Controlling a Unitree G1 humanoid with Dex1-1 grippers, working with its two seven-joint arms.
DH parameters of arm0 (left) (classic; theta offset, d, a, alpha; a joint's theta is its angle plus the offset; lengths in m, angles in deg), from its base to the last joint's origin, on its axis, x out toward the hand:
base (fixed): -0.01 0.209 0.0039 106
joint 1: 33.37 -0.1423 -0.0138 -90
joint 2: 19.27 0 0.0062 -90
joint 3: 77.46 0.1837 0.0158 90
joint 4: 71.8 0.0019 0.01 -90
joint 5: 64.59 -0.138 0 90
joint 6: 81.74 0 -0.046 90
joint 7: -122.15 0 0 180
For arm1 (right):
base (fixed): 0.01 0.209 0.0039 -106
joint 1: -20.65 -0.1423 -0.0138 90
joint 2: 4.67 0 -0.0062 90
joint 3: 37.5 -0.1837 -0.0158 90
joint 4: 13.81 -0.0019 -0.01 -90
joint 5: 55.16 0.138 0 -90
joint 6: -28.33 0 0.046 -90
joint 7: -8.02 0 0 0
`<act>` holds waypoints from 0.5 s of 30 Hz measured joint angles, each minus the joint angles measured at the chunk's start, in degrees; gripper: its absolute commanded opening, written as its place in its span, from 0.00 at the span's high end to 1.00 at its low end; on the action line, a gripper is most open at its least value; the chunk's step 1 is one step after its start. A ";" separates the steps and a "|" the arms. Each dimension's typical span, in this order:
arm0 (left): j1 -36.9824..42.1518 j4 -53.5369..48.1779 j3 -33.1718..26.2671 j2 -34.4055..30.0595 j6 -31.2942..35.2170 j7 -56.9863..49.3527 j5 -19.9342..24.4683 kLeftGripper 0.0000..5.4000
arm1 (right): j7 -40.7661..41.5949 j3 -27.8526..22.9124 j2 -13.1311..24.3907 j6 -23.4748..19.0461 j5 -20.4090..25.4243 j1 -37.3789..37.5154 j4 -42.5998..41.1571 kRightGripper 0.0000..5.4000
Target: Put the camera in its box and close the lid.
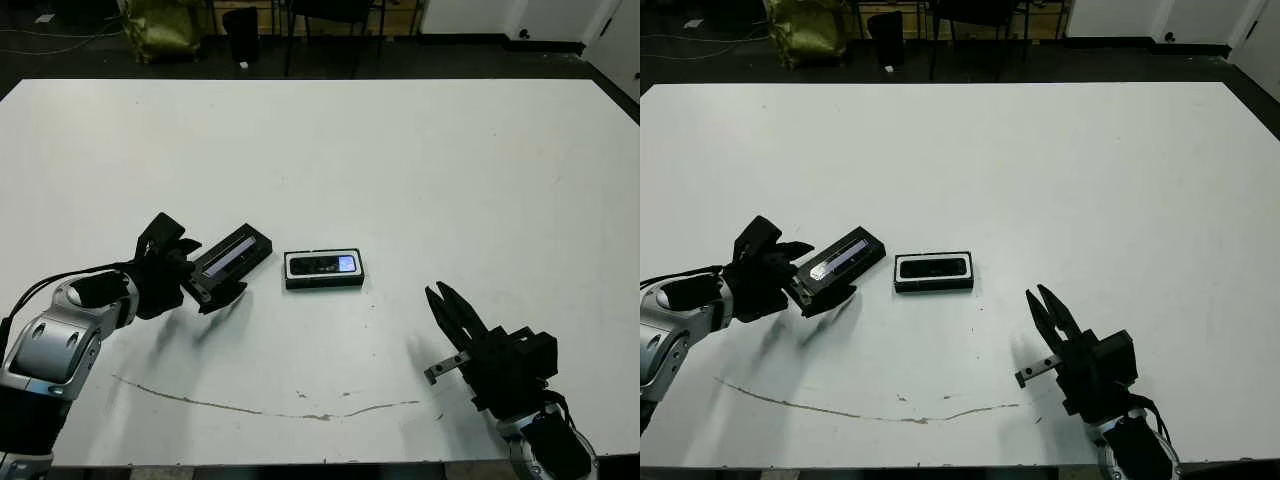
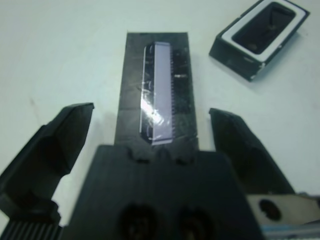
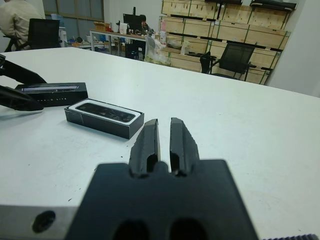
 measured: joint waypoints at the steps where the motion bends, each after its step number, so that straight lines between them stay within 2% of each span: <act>1: 0.03 0.18 -0.20 0.29 0.54 -0.03 0.47 0.00 | 0.00 0.00 0.02 0.13 -0.01 -0.03 0.12 1.00; 5: 0.44 0.34 -1.08 0.85 2.76 -0.47 1.24 0.00 | 0.07 0.00 0.04 0.83 0.02 -0.09 0.61 1.00; 11: 0.75 1.41 -1.16 0.81 2.02 -0.45 0.91 0.00 | 0.07 0.00 0.05 0.80 0.03 -0.02 0.52 1.00; 15: 0.21 1.49 -0.33 0.30 -1.16 0.48 -1.19 0.12 | 0.09 0.03 0.11 0.38 0.44 -0.02 0.28 1.00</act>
